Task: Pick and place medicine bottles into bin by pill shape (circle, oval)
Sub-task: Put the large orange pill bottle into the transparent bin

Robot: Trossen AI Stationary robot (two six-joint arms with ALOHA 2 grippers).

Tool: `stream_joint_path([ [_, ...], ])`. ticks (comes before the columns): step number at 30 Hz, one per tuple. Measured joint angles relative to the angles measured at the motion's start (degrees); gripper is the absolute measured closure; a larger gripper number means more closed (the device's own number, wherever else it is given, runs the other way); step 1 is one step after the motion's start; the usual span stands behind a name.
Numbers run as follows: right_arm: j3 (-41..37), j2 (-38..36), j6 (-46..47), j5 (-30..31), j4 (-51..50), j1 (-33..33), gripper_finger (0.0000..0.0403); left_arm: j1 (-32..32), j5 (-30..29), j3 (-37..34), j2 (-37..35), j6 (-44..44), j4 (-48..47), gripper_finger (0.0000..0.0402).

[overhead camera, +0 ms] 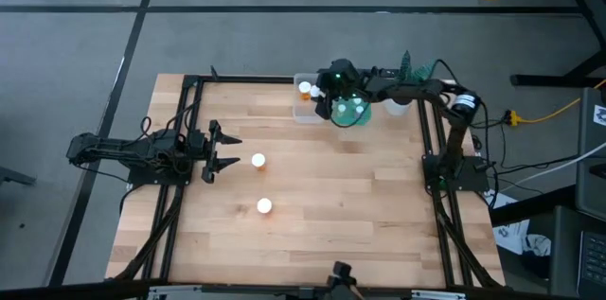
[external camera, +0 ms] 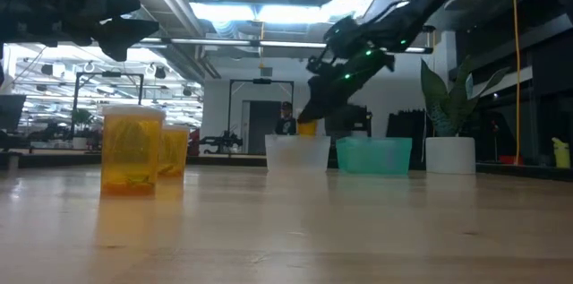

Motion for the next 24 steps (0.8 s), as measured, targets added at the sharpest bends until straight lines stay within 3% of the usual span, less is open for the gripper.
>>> stream_joint_path([
  [8, 8.81, 7.35, -0.15, -5.56, -6.82, 0.25, 0.0211, 0.0, 0.01, 0.0, -0.02, -0.22, 0.01, 0.0147],
  [24, 9.67, 10.89, 0.07, -6.1, -6.06, 1.9, 0.0195, 0.0, 0.01, 0.01, -0.02, -0.42, 0.0, 0.0147],
])
